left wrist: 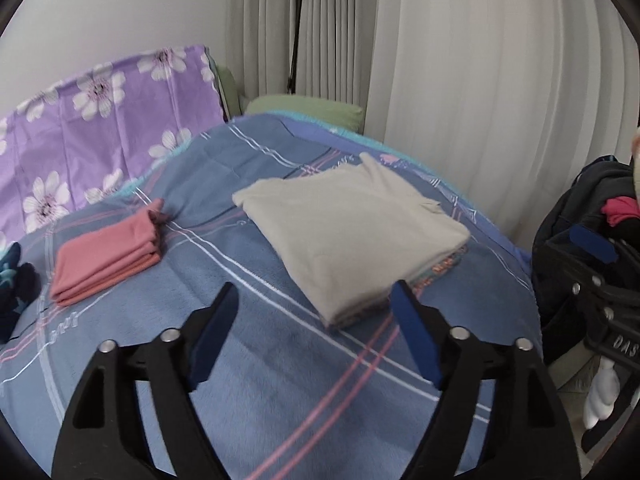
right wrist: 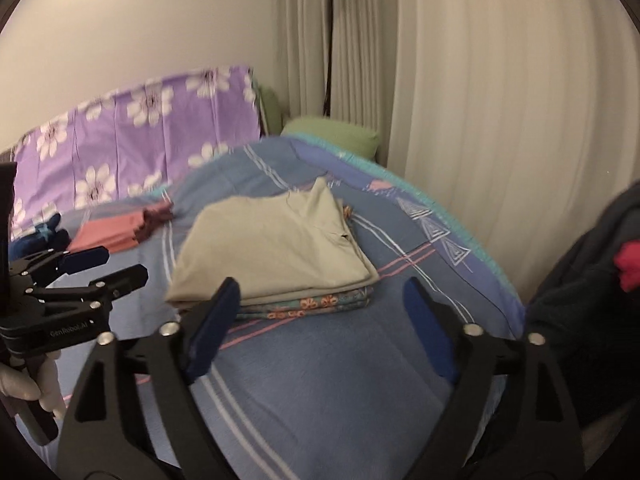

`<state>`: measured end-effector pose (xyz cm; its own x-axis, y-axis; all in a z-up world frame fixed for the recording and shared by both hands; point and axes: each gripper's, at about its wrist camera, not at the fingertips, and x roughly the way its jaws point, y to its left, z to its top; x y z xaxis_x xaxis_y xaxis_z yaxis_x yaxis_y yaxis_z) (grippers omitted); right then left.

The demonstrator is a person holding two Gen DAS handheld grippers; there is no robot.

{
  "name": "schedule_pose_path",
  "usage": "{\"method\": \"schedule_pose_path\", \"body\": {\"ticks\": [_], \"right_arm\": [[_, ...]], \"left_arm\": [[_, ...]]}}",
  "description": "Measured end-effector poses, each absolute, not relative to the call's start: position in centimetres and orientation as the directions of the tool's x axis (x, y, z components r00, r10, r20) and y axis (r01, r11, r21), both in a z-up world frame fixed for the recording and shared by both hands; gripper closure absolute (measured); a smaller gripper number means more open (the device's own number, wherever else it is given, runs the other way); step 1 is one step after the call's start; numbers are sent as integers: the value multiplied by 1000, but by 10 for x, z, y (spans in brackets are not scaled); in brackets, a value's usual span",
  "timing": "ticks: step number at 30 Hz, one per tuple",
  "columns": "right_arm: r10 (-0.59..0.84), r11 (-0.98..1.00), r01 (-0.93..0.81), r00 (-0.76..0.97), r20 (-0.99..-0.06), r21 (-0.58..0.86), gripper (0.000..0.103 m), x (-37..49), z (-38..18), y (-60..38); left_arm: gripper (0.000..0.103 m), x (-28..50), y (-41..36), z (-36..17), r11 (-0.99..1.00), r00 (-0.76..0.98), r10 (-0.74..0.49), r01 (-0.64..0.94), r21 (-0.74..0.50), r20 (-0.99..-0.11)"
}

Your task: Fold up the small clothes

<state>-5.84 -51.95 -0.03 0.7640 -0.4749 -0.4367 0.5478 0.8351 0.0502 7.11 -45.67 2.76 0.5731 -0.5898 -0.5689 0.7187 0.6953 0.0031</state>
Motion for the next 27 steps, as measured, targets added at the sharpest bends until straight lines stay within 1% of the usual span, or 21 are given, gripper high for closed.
{"method": "schedule_pose_path", "body": {"ticks": [1,3,7,13,17,21,27], "right_arm": [[-469,837,544,770,-434,61,12,-65,-1,-515],[-447,845,528,781,-436,78,11,-75,-3,-508],[-454,843,534,766,-455,57,5,-86,0,-496],[-431,852,515,792,-432,93,2,-98,10,-482],[-428,855,512,783,-451,80,2,-96,15,-473],[-417,855,510,786,-458,97,2,-99,18,-465],[-416,844,525,769,-486,108,2,-98,15,-461]], "left_arm": [[17,65,-452,30,694,578,-594,720,7,-560],[14,52,-442,36,702,600,-589,712,26,-541],[7,31,-424,44,711,635,-582,700,62,-508],[1,9,-398,60,737,678,-585,674,58,-445],[1,-3,-384,67,764,710,-568,643,54,-417],[1,-12,-373,64,788,732,-543,614,52,-412],[1,-13,-369,56,770,702,-550,636,51,-452]]}}
